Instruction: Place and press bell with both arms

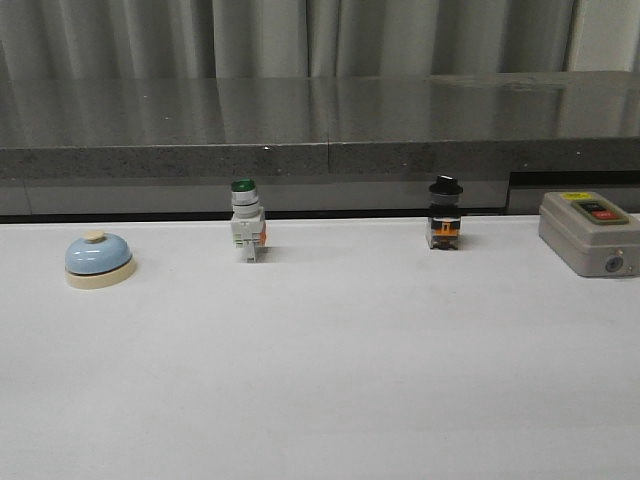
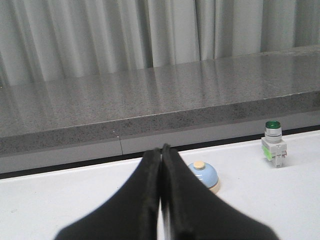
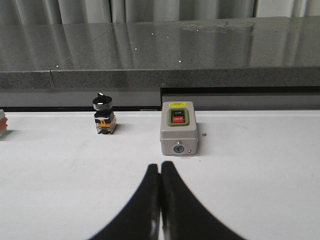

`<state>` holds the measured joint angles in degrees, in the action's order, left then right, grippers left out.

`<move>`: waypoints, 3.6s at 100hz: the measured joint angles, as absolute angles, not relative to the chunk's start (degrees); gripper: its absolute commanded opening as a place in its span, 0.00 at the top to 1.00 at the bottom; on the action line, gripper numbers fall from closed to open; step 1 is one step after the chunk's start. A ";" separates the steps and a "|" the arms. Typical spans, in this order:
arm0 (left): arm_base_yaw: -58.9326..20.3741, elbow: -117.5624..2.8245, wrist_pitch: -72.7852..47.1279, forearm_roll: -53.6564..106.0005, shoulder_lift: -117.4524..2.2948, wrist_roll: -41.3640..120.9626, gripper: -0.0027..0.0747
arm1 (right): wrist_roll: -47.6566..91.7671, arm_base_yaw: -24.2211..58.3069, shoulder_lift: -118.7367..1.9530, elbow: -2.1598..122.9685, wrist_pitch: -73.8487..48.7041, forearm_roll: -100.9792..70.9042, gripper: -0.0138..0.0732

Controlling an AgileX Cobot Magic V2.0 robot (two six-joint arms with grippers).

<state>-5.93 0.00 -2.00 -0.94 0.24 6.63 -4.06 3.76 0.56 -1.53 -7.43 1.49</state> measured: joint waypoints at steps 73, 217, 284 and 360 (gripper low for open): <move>-5.93 -1.91 -8.04 5.37 0.14 6.63 0.99 | -4.06 3.76 0.56 -1.53 -7.43 1.49 0.92; -5.93 -55.31 -38.40 5.90 -70.39 6.61 0.18 | -4.06 3.76 0.56 -1.53 -7.43 1.49 0.92; -5.93 -65.99 -38.20 5.90 -85.33 6.61 0.13 | -4.06 3.76 0.56 -1.53 -7.43 1.49 0.92; -8.95 -81.53 -39.88 4.97 -111.93 6.61 0.13 | -4.06 3.76 0.56 -1.53 -7.43 1.49 0.92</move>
<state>-8.95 -81.53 -39.88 4.97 -111.93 6.61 -4.06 3.76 0.56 -1.53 -7.43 1.49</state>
